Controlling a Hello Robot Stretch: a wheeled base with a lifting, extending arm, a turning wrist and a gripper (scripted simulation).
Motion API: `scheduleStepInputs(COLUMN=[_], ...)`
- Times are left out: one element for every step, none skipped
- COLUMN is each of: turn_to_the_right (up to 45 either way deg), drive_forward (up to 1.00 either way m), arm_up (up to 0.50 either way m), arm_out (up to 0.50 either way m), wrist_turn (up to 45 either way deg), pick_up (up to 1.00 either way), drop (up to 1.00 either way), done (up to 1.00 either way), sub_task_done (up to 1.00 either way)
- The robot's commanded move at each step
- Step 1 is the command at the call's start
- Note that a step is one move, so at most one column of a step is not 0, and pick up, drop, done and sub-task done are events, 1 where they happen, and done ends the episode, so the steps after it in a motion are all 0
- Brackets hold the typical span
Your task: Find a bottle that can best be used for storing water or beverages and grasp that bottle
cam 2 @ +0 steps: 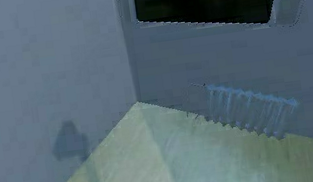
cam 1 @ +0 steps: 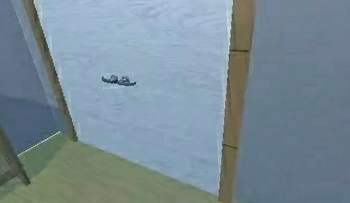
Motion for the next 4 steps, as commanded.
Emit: scheduleStepInputs(turn_to_the_right=[-24.0, 0.0, -33.0, 0.0], drive_forward=[0.0, 0.6, 0.0, 0.5], arm_up=[0.0, 0.0, 0.0, 0.0], arm_out=[0.0, 0.0, 0.0, 0.0], wrist_turn=[0.0, 0.0, 0.0, 0.0], pick_up=[0.0, 0.0, 0.0, 0.0], drop=[0.0, 0.0, 0.0, 0.0], done=[0.0, 0.0, 0.0, 0.0], sub_task_done=[0.0, 0.0, 0.0, 0.0])
